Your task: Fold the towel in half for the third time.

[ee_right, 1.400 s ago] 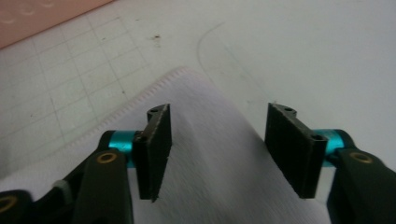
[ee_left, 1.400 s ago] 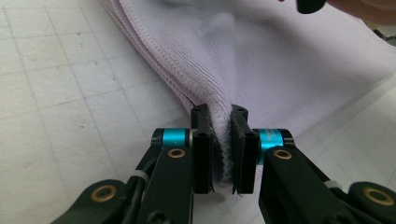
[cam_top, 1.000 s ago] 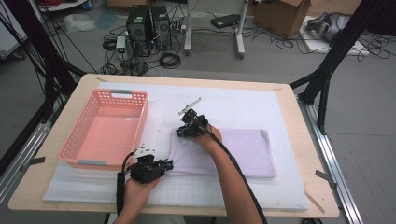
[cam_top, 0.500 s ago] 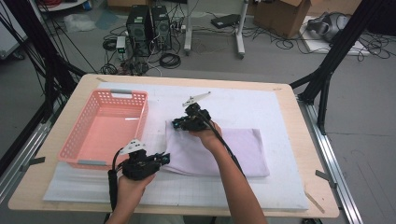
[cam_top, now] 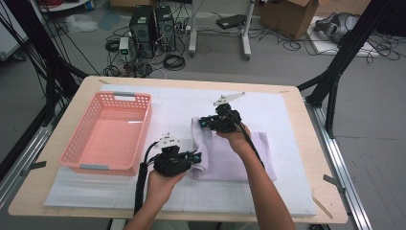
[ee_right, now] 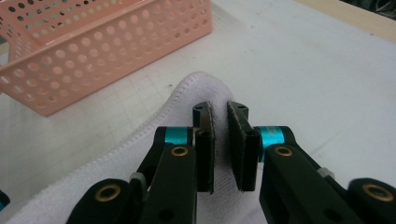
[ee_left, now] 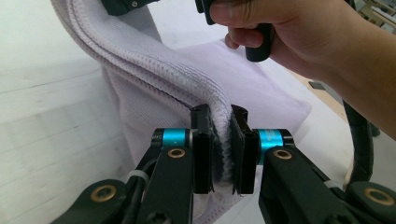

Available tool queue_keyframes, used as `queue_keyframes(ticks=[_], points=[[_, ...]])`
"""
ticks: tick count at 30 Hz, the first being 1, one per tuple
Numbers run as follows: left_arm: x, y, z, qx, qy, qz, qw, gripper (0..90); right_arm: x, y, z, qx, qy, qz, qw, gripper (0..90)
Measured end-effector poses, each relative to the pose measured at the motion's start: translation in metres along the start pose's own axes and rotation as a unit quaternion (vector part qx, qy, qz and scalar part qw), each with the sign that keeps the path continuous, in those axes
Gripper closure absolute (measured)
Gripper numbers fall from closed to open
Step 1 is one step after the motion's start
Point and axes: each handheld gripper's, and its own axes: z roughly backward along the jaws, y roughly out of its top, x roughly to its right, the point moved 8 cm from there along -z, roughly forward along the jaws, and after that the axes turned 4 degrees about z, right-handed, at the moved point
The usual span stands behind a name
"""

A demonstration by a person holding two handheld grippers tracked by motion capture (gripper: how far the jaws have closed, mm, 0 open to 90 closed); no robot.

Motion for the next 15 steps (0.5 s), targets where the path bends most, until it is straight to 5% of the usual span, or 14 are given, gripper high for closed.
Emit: queue_keyframes(ticks=[15], points=[[0.036, 0.002, -0.057, -0.036, -0.022, -0.031, 0.9986, 80.6, 0.037, -0.039, 0.049, 0.005, -0.042, -0.032, 0.9986, 81.1]])
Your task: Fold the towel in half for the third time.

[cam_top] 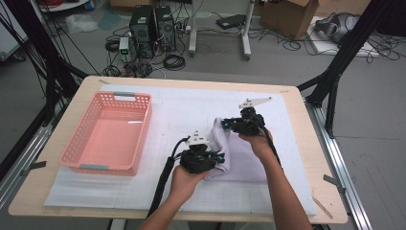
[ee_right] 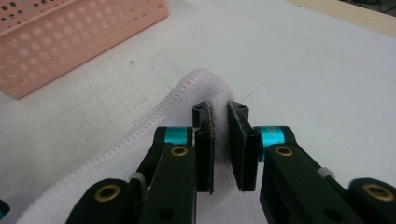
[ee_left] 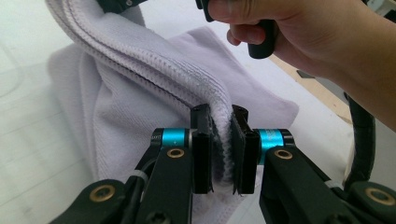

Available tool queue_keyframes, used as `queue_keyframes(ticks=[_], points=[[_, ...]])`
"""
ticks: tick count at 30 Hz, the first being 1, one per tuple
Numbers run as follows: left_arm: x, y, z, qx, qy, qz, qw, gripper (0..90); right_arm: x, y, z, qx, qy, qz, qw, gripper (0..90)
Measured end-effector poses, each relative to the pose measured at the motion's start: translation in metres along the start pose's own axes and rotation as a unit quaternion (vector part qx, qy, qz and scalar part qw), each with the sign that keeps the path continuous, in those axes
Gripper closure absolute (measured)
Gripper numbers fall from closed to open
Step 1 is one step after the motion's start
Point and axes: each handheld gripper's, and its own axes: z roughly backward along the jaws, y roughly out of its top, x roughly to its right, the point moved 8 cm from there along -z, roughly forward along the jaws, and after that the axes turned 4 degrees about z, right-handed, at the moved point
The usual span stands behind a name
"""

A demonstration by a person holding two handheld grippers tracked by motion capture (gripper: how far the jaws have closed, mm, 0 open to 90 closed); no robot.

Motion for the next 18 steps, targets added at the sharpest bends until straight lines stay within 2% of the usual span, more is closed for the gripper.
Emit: queue_keyframes(ticks=[5, 12, 15, 17, 18], points=[[0.010, 0.002, -0.017, -0.008, -0.004, -0.008, 0.9999, 80.5, 0.010, -0.009, 0.010, 0.004, -0.009, -0.010, 0.9999, 81.2], [0.018, 0.001, -0.035, -0.017, -0.007, -0.012, 0.9998, 80.4, 0.021, -0.023, 0.022, 0.003, -0.028, -0.017, 0.9995, 81.3], [0.023, 0.001, -0.044, -0.020, -0.007, -0.017, 0.9996, 80.1, 0.027, -0.028, 0.027, 0.001, -0.040, -0.012, 0.9991, 81.4], [0.023, 0.001, -0.046, -0.020, -0.007, -0.018, 0.9996, 77.9, 0.032, -0.032, 0.031, 0.000, -0.048, -0.008, 0.9988, 81.5], [0.025, 0.003, -0.047, -0.006, -0.009, -0.022, 0.9997, 72.6, 0.034, -0.034, 0.033, 0.000, -0.053, -0.006, 0.9986, 81.6]])
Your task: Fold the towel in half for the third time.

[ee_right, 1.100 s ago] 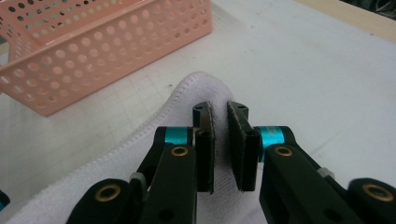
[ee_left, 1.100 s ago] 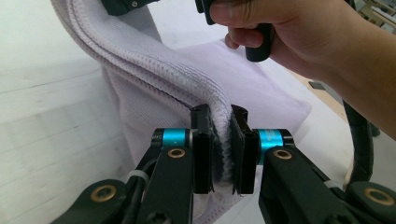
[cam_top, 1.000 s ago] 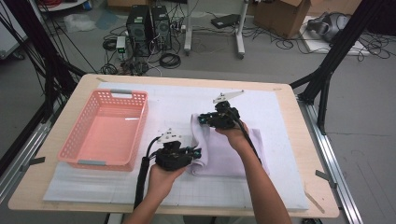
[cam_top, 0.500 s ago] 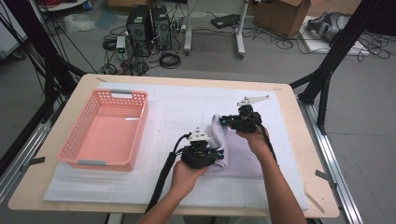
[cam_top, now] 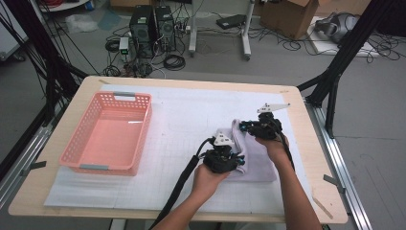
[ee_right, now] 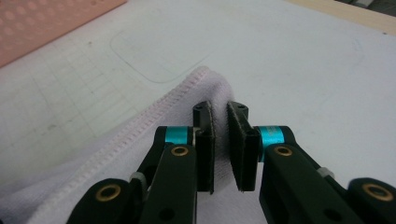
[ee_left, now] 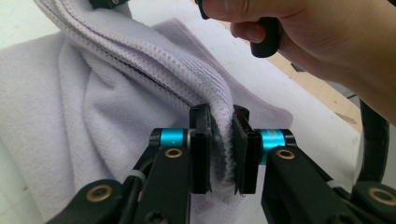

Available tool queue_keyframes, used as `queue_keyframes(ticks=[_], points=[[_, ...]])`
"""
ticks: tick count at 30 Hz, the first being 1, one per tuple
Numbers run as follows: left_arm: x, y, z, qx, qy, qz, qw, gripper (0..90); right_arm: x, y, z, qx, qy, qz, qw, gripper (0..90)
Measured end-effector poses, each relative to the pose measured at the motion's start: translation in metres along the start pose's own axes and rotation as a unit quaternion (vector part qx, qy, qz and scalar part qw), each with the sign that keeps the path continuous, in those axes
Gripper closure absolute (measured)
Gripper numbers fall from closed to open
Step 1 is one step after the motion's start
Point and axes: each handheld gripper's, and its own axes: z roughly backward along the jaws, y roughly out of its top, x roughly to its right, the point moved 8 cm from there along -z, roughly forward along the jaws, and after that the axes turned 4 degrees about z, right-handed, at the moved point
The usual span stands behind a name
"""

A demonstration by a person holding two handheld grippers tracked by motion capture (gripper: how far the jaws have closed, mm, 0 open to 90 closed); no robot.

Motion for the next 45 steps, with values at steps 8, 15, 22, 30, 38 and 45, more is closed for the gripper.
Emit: queue_keyframes(ticks=[8, 15, 22, 30, 38, 45], points=[[-0.014, 0.010, 0.033, 0.051, 0.018, -0.033, 0.9980, 40.5, 0.015, -0.015, 0.008, 0.000, -0.015, -0.013, 0.9998, 81.6], [-0.050, 0.004, 0.069, 0.091, 0.047, -0.034, 0.9942, 35.7, 0.017, -0.017, 0.012, -0.006, -0.025, -0.012, 0.9996, 80.4], [-0.081, -0.015, 0.087, 0.091, 0.065, -0.029, 0.9933, 35.1, 0.025, -0.023, 0.025, -0.012, -0.060, -0.037, 0.9974, 62.5], [-0.102, -0.035, 0.098, 0.085, 0.082, -0.028, 0.9926, 35.1, 0.028, -0.046, 0.069, -0.003, -0.109, -0.040, 0.9932, 63.5], [-0.112, -0.045, 0.109, 0.092, 0.089, -0.034, 0.9913, 35.6, -0.001, -0.076, 0.091, 0.000, -0.113, -0.013, 0.9935, 68.0], [-0.114, -0.046, 0.115, 0.096, 0.086, -0.038, 0.9909, 35.4, -0.029, -0.094, 0.092, 0.011, -0.082, -0.019, 0.9964, 56.9]])
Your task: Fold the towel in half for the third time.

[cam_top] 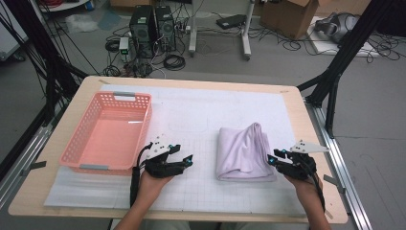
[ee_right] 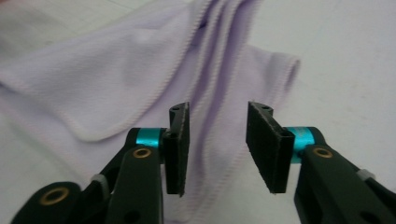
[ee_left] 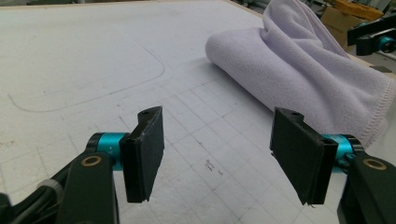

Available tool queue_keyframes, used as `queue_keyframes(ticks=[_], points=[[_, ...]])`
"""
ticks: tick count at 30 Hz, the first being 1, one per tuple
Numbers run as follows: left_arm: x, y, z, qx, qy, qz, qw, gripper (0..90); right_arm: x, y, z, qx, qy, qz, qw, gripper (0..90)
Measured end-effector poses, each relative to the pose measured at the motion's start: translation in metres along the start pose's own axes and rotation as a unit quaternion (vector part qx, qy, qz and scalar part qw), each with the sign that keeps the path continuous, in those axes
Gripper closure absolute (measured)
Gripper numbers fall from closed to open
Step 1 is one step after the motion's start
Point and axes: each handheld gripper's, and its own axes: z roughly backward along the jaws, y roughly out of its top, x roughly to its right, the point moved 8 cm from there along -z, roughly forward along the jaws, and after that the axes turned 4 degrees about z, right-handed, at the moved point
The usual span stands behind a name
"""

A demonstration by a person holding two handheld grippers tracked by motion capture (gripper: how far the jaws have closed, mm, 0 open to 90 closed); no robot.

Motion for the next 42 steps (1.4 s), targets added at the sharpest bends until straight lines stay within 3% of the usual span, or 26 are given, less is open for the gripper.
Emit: queue_keyframes(ticks=[2, 5, 7, 9, 13, 15, 18, 22, 26, 29, 31, 34, 40, 42], points=[[-0.001, -0.001, 0.001, -0.002, 0.000, 0.000, 1.0000, 35.4, -0.009, -0.002, -0.001, 0.001, 0.018, -0.007, 0.9998, 54.0], [-0.001, -0.003, 0.002, -0.003, -0.001, 0.002, 1.0000, 35.4, -0.013, -0.011, -0.009, -0.035, -0.003, 0.005, 0.9994, 56.4], [-0.001, -0.004, 0.003, -0.002, -0.002, 0.005, 1.0000, 35.4, -0.014, -0.017, -0.014, -0.050, 0.003, -0.007, 0.9987, 77.2], [-0.002, -0.005, 0.003, -0.003, -0.001, 0.006, 1.0000, 35.4, -0.014, -0.018, -0.012, -0.049, -0.007, -0.008, 0.9988, 85.9], [-0.003, -0.006, 0.004, -0.002, 0.000, 0.010, 0.9999, 35.5, -0.010, -0.022, -0.001, -0.063, -0.041, -0.034, 0.9966, 86.4], [-0.003, -0.006, 0.004, -0.001, 0.001, 0.010, 0.9999, 35.5, -0.010, -0.027, 0.005, -0.075, -0.057, -0.032, 0.9950, 85.8], [-0.003, -0.006, 0.004, -0.003, 0.002, 0.010, 0.9999, 35.5, -0.011, -0.027, 0.009, -0.066, -0.068, -0.030, 0.9951, 68.1], [-0.002, -0.007, 0.003, -0.003, -0.001, 0.009, 1.0000, 35.5, -0.014, -0.011, 0.013, -0.019, -0.056, -0.028, 0.9978, 69.0], [-0.002, -0.006, 0.003, -0.002, -0.001, 0.008, 1.0000, 35.5, -0.025, -0.002, -0.001, -0.021, -0.025, -0.028, 0.9991, 67.4], [-0.002, -0.006, 0.004, -0.002, -0.001, 0.008, 1.0000, 35.4, -0.032, -0.001, -0.017, -0.026, -0.003, -0.045, 0.9986, 62.0], [-0.002, -0.007, 0.004, -0.002, -0.001, 0.008, 1.0000, 35.5, -0.036, -0.003, -0.027, -0.045, 0.006, -0.055, 0.9975, 63.4], [-0.003, -0.007, 0.004, -0.002, 0.000, 0.008, 1.0000, 35.5, -0.040, -0.003, -0.031, -0.053, 0.009, -0.051, 0.9972, 83.3], [-0.003, -0.006, 0.004, 0.000, 0.000, 0.010, 0.9999, 35.5, -0.036, 0.002, -0.010, -0.030, -0.007, -0.040, 0.9987, 86.3], [-0.004, -0.006, 0.005, -0.001, 0.001, 0.010, 0.9999, 35.4, -0.029, -0.002, 0.001, -0.035, -0.027, -0.044, 0.9980, 86.2]])
